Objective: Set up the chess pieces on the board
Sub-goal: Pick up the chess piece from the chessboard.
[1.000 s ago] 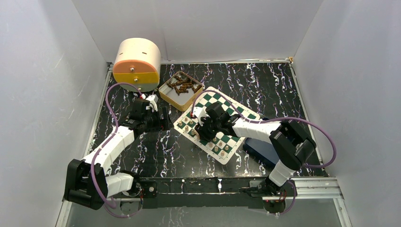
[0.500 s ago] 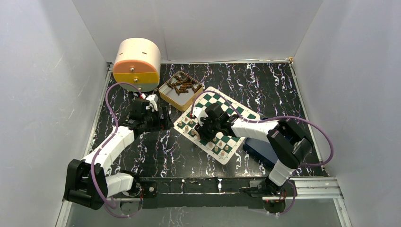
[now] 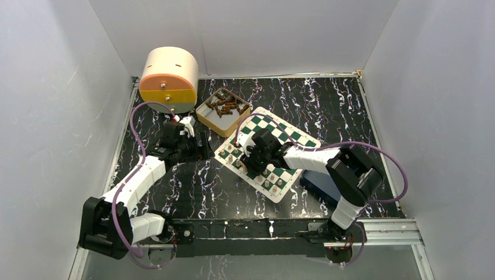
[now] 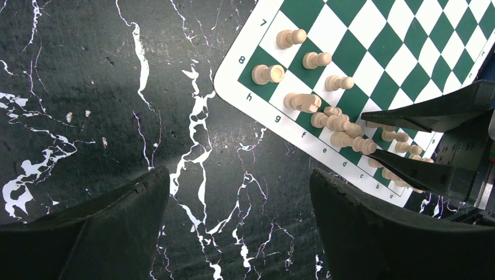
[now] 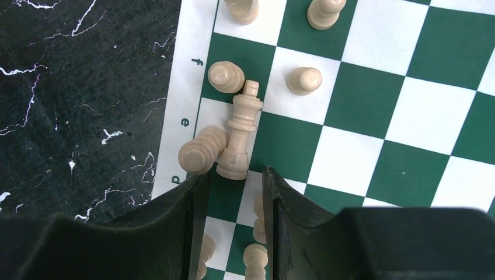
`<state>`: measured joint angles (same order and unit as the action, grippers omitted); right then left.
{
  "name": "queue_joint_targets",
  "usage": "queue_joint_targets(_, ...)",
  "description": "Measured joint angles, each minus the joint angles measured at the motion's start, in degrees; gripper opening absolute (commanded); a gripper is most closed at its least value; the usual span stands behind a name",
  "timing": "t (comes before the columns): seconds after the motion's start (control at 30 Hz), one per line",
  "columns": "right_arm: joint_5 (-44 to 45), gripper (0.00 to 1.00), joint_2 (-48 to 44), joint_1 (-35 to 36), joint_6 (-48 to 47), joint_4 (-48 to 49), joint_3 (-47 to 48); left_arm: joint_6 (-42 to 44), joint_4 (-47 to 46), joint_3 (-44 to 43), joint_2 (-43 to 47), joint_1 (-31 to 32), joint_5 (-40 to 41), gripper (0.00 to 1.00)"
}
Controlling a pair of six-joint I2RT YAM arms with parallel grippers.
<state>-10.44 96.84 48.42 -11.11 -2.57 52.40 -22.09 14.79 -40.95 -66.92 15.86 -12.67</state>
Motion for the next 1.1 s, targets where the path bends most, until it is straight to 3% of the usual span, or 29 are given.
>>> queue_joint_targets(0.2,0.02,0.46,0.22,0.09,0.22,-0.02,0.11,0.00,0.00,0.00,0.04,0.00,0.00,0.85)
queue_joint_targets(0.83,1.29,0.32,0.72,0.13,0.39,0.13,0.42,-0.02,-0.42,0.11,0.07,0.00,0.02,0.84)
queue_joint_targets(1.1,1.31,0.29,0.70,0.13,0.48,0.13,0.44,-0.04,-1.09,0.24,0.07,0.00,-0.09,0.79)
